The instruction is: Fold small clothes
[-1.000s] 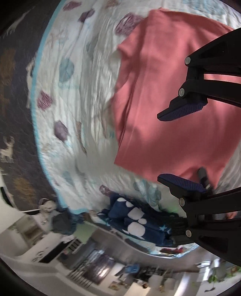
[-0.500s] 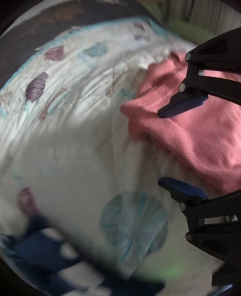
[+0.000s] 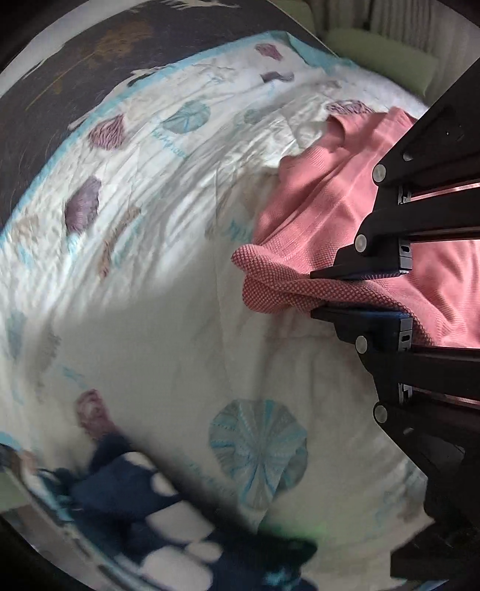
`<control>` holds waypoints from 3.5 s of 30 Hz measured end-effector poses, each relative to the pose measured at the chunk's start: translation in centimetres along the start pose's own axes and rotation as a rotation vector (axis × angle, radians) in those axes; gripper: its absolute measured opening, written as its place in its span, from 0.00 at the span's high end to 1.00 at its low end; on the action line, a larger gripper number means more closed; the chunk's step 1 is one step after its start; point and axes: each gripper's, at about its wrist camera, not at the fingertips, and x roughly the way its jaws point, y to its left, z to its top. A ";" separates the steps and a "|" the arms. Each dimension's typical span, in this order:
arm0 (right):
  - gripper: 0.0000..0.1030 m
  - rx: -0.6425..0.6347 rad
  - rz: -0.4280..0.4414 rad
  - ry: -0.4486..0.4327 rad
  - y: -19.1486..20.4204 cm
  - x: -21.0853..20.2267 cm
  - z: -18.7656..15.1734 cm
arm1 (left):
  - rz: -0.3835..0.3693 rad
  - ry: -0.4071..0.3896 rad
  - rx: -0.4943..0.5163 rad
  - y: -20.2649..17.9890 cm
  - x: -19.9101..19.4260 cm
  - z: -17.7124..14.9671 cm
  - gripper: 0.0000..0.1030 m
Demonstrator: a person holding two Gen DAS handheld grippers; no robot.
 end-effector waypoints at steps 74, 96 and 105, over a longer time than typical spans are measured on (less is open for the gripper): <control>0.64 0.618 0.420 -0.212 -26.7 9.9 -19.2 | -0.028 0.360 0.334 -11.1 18.1 -6.8 0.24; 0.31 0.357 0.098 -0.349 -20.8 1.3 -30.4 | -0.083 0.389 0.213 -11.3 14.0 -1.6 0.23; 0.29 0.380 0.299 -0.329 -23.0 5.9 -19.7 | -0.149 0.337 0.134 -6.3 16.9 -1.8 0.14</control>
